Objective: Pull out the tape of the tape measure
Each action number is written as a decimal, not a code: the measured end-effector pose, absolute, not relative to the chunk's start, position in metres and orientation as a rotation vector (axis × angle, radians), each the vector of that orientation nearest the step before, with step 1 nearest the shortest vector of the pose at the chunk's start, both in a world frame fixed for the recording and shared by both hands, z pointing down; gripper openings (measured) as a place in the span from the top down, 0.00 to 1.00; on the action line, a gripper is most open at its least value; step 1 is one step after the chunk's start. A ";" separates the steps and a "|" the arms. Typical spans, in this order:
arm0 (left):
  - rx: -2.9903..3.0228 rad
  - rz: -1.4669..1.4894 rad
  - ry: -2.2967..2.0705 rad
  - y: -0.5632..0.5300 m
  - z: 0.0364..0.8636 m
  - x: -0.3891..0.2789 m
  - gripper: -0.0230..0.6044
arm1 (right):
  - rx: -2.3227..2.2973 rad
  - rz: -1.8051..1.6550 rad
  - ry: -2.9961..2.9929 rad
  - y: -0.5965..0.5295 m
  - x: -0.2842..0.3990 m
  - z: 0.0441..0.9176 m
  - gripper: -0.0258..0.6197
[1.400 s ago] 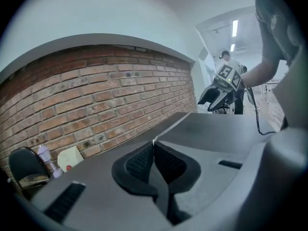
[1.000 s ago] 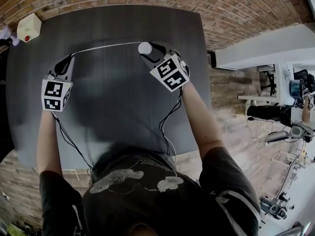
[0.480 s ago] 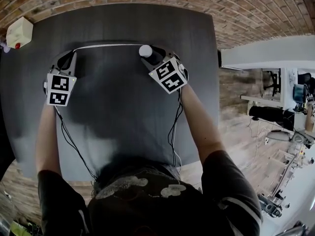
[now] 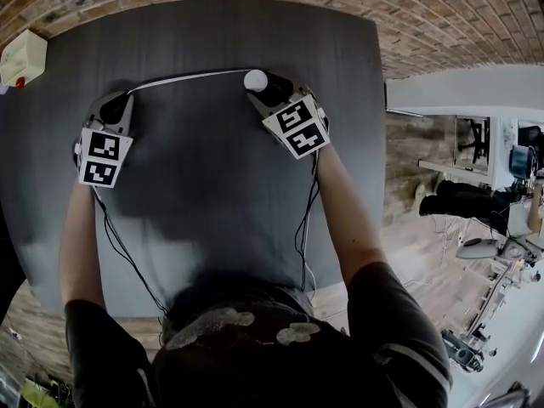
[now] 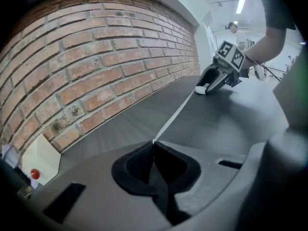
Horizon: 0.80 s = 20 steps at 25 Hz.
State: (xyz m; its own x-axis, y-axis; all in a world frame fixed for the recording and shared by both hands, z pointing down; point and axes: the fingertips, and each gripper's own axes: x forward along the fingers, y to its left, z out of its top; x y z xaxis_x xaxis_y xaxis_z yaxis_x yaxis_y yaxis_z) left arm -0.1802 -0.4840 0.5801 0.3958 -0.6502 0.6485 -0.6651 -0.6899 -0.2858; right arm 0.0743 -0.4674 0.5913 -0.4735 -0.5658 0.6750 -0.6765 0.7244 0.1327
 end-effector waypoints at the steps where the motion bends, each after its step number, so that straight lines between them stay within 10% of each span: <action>1: 2.607 1.210 -1.225 -0.485 0.582 -0.180 0.94 | 0.932 0.208 -2.203 -0.469 0.075 0.591 0.61; 14: 2.515 1.316 -1.373 -0.497 0.594 -0.191 0.93 | 1.012 0.330 -2.221 -0.471 0.079 0.592 0.59; 20: 2.477 1.220 -1.480 -0.487 0.563 -0.228 0.70 | 1.067 0.343 -2.231 -0.453 0.060 0.563 0.58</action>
